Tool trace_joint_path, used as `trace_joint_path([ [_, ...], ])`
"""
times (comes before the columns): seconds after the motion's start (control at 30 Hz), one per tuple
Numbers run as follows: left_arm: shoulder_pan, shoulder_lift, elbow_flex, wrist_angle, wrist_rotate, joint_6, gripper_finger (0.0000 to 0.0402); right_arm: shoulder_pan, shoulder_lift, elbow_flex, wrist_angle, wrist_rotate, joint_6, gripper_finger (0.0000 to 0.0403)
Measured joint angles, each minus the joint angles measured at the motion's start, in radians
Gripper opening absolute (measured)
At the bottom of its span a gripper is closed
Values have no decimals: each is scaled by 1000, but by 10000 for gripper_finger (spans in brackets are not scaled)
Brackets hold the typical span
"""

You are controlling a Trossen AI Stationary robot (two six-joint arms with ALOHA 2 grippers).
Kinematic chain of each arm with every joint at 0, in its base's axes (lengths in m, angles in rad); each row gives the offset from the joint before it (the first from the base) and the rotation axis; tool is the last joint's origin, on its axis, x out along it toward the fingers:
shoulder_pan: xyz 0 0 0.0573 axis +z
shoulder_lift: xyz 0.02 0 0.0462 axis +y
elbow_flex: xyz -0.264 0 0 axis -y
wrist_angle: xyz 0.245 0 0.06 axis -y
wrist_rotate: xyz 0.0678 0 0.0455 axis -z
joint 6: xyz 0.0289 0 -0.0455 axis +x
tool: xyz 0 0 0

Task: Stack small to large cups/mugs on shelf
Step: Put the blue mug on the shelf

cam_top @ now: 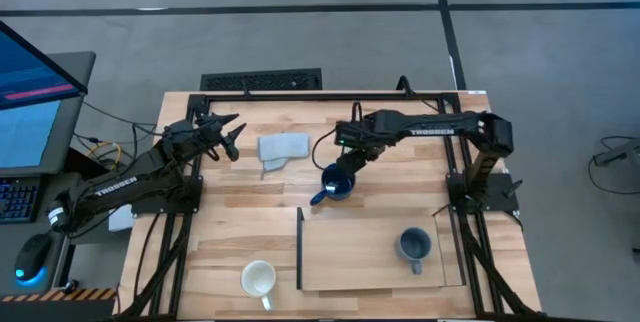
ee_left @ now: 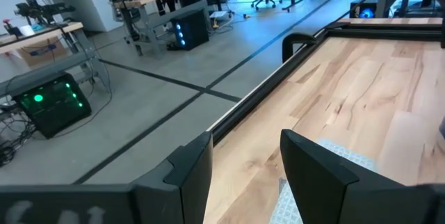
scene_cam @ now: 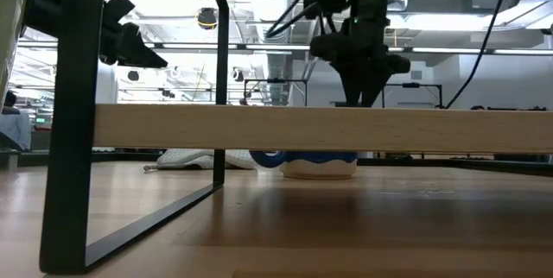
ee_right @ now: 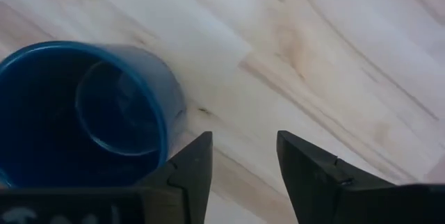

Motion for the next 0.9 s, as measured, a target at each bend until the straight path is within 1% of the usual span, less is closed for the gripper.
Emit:
trace_joint_path([
  [0.13,0,0,0,0,0,0,163,16,14,0,27,-23,-41,185],
  [0.33,0,0,0,0,-1,0,163,43,7,0,115,-28,-42,182],
  [0.47,0,0,0,0,-1,0,163,53,11,0,138,-61,-41,181],
  [0.9,0,0,0,-16,-2,0,163,52,31,1,148,-61,-41,179],
])
